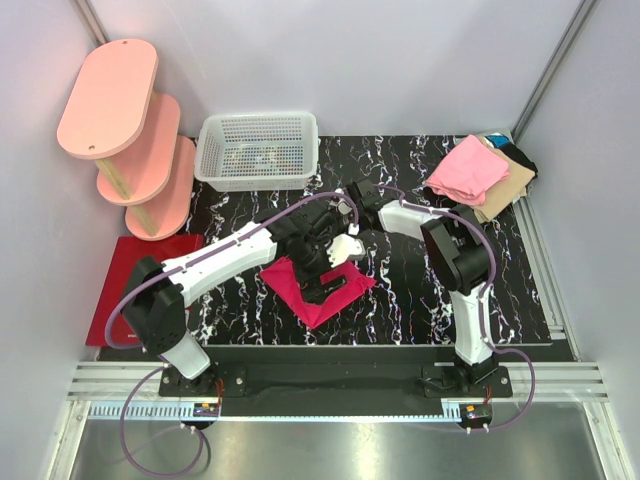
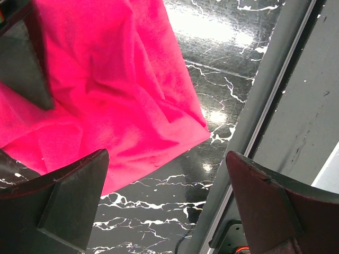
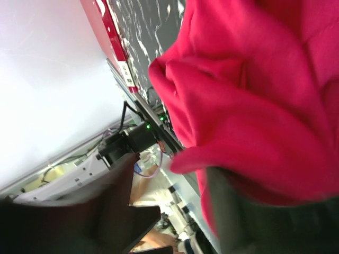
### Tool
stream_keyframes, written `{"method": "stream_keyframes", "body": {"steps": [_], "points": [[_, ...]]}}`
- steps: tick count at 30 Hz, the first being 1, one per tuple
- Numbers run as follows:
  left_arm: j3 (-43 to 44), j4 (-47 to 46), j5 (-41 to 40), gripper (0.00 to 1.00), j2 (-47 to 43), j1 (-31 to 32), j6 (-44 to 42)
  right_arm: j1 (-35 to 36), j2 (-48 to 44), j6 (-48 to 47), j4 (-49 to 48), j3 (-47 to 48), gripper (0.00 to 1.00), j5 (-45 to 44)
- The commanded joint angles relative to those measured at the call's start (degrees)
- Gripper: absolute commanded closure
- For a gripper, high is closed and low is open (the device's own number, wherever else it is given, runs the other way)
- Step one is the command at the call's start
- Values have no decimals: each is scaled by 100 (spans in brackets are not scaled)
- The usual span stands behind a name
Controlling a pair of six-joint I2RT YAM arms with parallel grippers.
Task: Fold and stack the t-shirts
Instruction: Smooth out wrinkles on the folded tshirt
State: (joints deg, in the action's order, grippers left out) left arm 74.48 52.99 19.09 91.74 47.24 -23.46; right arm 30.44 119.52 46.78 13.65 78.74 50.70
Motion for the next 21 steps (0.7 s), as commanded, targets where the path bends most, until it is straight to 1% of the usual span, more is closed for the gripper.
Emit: {"method": "stream_keyframes", "body": {"steps": [1, 2, 3, 4, 6, 9, 15, 21], "points": [[164, -140, -230, 1, -78, 31, 87, 6, 299, 103, -187, 431, 54, 151], [137, -149, -257, 1, -95, 31, 79, -2, 317, 120, -205, 475, 62, 160], [120, -140, -283, 1, -113, 31, 87, 6, 334, 164, -231, 476, 75, 195], [102, -157, -327, 1, -122, 31, 105, -2, 326, 182, -257, 450, 83, 195], [-12, -201, -353, 1, -139, 22, 114, 6, 308, 182, -249, 423, 91, 204], [-170, -333, -345, 1, -87, 22, 131, 6, 229, 190, -240, 379, 100, 195], [-223, -553, -222, 1, 493, 31, 149, -20, 168, 261, -231, 590, 100, 177], [-241, -764, -195, 1, 906, 57, 70, -64, 378, 349, -231, 932, 100, 195]]}}
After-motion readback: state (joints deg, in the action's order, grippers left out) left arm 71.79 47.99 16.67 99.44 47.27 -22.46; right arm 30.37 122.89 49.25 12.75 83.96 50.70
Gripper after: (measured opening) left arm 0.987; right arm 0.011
